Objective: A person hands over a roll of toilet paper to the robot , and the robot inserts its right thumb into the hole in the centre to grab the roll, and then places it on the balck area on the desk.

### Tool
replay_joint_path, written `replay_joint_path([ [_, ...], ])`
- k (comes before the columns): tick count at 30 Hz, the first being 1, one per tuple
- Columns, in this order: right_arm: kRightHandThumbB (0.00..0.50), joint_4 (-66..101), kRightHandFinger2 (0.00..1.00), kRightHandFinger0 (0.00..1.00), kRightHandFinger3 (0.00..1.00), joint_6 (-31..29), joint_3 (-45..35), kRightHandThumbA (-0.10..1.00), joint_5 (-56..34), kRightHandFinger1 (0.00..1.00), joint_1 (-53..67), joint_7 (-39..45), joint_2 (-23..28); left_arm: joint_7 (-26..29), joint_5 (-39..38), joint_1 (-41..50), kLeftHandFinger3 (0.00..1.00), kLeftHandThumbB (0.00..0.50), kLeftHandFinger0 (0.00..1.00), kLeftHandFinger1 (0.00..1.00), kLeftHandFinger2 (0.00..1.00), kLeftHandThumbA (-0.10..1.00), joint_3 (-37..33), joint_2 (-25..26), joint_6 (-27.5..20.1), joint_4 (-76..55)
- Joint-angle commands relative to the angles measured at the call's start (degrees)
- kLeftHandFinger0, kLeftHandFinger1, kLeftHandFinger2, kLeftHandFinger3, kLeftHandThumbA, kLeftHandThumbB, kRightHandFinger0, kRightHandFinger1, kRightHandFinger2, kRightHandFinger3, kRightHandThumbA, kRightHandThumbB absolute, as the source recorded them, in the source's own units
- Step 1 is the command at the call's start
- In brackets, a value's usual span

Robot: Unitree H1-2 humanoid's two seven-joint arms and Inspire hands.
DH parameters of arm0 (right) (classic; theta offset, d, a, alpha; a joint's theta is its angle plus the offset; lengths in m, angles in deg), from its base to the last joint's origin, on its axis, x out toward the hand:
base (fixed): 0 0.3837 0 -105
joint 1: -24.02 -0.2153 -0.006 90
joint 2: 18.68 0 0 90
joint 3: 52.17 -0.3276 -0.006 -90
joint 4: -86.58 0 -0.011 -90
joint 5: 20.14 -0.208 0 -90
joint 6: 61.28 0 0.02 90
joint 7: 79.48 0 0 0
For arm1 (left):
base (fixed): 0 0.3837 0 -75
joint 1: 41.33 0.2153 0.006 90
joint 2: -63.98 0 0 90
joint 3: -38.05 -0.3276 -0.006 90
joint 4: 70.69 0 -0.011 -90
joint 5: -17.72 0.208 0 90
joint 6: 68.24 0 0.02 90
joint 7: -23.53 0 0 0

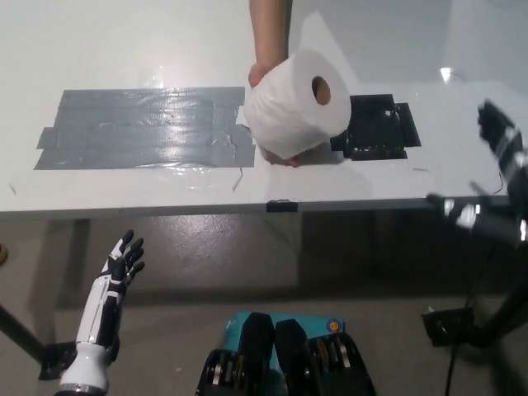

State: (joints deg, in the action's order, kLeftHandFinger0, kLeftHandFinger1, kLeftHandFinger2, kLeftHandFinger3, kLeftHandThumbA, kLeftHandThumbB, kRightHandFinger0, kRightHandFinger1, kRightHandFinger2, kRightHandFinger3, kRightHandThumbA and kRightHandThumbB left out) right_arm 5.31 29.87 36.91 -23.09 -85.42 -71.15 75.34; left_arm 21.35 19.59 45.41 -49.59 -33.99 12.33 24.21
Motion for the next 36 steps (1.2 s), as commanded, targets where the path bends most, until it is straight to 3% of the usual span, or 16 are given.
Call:
replay_joint_path([
  [1, 0.232, 1.4, 1.00, 1.00, 1.00, 11.8, 2.3, 0.91, -1.3, 1.00, -8.7, 7.5, 6.2, -0.3, 0.7, 0.0, 1.00, 0.158, 1.00, 1.00, 1.00, 1.00, -0.2, 1.0, -0.3, -0.1],
  [3, 0.238, 0.0, 1.00, 1.00, 1.00, 16.9, 3.8, 0.95, -1.3, 1.00, -14.7, 10.2, 9.5, -0.1, 0.8, 0.3, 1.00, 0.163, 1.00, 1.00, 1.00, 1.00, -0.1, 1.0, -0.2, -0.1],
  [6, 0.224, -5.6, 1.00, 1.00, 1.00, 17.8, 4.8, 0.98, -3.5, 1.00, -21.6, 13.4, 11.0, 0.1, 1.8, 0.3, 1.00, 0.176, 1.00, 1.00, 1.00, 1.00, -0.3, 1.4, -1.0, 0.1],
  [7, 0.270, -8.0, 1.00, 1.00, 1.00, 19.8, 5.2, 0.99, -4.0, 1.00, -24.1, 14.0, 11.1, -0.1, 1.8, 0.3, 1.00, 0.176, 1.00, 1.00, 1.00, 1.00, -0.4, 1.5, -0.9, 0.0],
  [11, 0.236, -19.6, 1.00, 1.00, 1.00, 23.5, 5.7, 0.88, -5.6, 1.00, -34.2, 16.4, 9.5, -0.6, 2.4, 0.1, 1.00, 0.198, 1.00, 1.00, 1.00, 1.00, -1.0, 1.7, -1.2, 0.2],
  [14, 0.232, -27.3, 1.00, 1.00, 1.00, 23.4, 7.0, 0.89, -4.3, 1.00, -39.5, 17.6, 8.4, -0.3, 3.2, 0.1, 1.00, 0.206, 1.00, 1.00, 1.00, 1.00, -1.3, 1.7, -1.6, 0.4],
  [16, 0.303, -33.8, 1.00, 1.00, 1.00, 22.4, 8.7, 0.93, -2.0, 1.00, -43.6, 17.2, 7.1, -0.3, 3.8, 0.4, 1.00, 0.204, 1.00, 1.00, 1.00, 1.00, -1.7, 1.7, -0.6, -0.4],
  [19, 0.318, -42.2, 1.00, 1.00, 1.00, 23.0, 10.0, 0.97, -0.4, 1.00, -48.5, 15.6, 4.1, -0.3, 4.2, 0.6, 1.00, 0.216, 1.00, 1.00, 1.00, 1.00, -2.0, 1.8, -0.7, -0.4],
  [26, 0.355, -57.0, 1.00, 1.00, 1.00, 17.8, 13.3, 0.99, 4.3, 1.00, -56.0, 11.8, -1.0, 0.0, 4.7, 0.4, 1.00, 0.227, 1.00, 1.00, 1.00, 1.00, -2.3, 1.9, 0.0, -0.8],
  [33, 0.313, -71.0, 1.00, 1.00, 1.00, 9.0, 16.7, 1.00, 8.0, 1.00, -61.1, 8.5, -5.4, 0.1, 6.0, 0.5, 1.00, 0.222, 1.00, 1.00, 1.00, 1.00, -3.1, 1.9, -1.2, -0.5],
  [35, 0.315, -74.2, 1.00, 1.00, 1.00, 7.7, 16.7, 1.00, 8.3, 1.00, -62.0, 7.2, -6.5, 0.1, 6.2, 0.5, 1.00, 0.224, 1.00, 1.00, 1.00, 1.00, -3.3, 1.8, -0.9, -0.7],
  [36, 0.342, -75.3, 1.00, 1.00, 1.00, 7.6, 16.7, 0.99, 8.7, 1.00, -62.1, 5.8, -7.2, 0.2, 6.2, 0.5, 1.00, 0.222, 1.00, 1.00, 1.00, 0.99, -3.3, 1.6, -1.2, -0.7],
])
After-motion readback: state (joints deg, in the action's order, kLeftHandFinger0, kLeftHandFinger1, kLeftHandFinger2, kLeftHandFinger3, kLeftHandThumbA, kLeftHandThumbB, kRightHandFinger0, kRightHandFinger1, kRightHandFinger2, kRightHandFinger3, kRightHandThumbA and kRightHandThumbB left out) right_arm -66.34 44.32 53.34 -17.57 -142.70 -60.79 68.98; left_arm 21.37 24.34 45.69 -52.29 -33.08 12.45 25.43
